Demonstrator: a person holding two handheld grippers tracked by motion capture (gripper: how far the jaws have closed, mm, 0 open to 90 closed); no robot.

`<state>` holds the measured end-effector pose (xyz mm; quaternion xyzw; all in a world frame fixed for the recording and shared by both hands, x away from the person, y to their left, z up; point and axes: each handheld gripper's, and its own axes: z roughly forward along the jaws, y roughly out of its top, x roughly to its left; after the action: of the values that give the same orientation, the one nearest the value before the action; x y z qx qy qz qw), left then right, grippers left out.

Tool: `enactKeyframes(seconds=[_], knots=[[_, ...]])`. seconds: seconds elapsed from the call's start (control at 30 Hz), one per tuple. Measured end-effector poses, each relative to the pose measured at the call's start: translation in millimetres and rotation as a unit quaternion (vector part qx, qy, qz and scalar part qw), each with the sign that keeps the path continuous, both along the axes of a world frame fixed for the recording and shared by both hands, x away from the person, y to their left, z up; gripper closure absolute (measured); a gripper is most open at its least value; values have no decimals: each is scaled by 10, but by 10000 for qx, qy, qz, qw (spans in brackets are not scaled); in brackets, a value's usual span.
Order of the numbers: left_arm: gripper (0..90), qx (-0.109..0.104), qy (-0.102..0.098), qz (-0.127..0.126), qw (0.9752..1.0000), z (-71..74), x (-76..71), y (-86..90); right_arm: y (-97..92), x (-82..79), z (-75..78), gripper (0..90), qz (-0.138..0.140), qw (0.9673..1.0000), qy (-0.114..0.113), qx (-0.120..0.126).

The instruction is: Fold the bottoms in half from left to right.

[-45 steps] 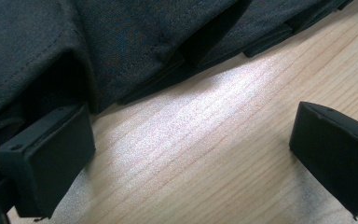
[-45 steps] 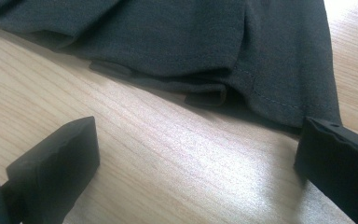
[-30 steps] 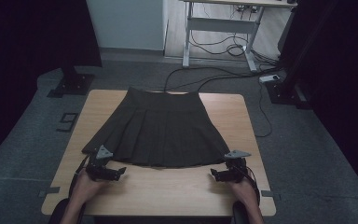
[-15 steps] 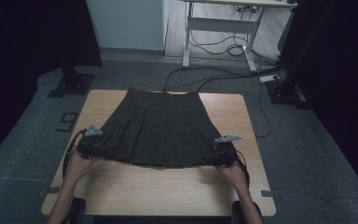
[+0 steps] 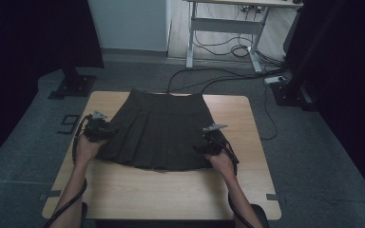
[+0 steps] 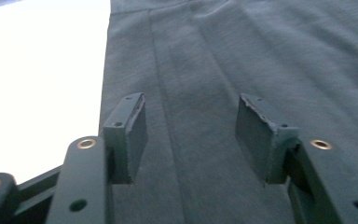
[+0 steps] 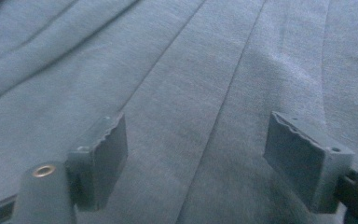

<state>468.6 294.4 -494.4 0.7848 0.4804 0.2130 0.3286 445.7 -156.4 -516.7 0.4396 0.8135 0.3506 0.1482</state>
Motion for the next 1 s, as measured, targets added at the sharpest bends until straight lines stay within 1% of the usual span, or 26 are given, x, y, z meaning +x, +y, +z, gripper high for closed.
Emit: enactKeyframes(seconds=[0.13, 0.2, 0.23, 0.3, 0.33, 0.37, 0.43, 0.57, 0.67, 0.73, 0.83, 1.0], knots=[[508, 199, 111, 156, 9996, -191, 146, -22, 21, 69, -123, 288, -114, 9999, 69, -103], [524, 325, 137, 170, 9992, -270, 191, -37, 13, 82, -184, 311, -144, 9997, 140, -171], [528, 374, 166, 173, 9990, -307, 209, -45, 9, 82, -213, 313, -149, 9996, 141, -204], [528, 503, 267, 112, 9983, -380, 233, -71, 4, 66, -229, 331, -170, 9996, 65, -228], [529, 443, 210, 85, 9988, -396, 230, -76, 5, 61, -228, 340, -190, 9995, 65, -257], [537, 364, 245, 110, 9990, -401, 232, -79, 8, 56, -225, 349, -183, 9993, 63, -316], [559, 342, 274, 122, 9990, -399, 218, -96, 11, 43, -222, 364, -217, 9992, 61, -345], [590, 312, 290, 91, 9991, -401, 149, -139, -20, 1, -230, 399, -288, 9992, 33, -287], [595, 268, 290, 22, 9992, -405, 78, -180, -77, -47, -233, 408, -306, 9992, 23, -267], [594, 233, 333, -70, 9991, -403, 9, -221, -128, -81, -227, 412, -304, 9991, 58, -276], [593, 249, 384, -225, 9987, -395, -102, -301, -231, -139, -222, 417, -285, 9991, 90, -289], [586, 339, 468, -621, 9964, -377, -367, -490, -429, -246, -220, 418, -356, 9989, 114, -291]])
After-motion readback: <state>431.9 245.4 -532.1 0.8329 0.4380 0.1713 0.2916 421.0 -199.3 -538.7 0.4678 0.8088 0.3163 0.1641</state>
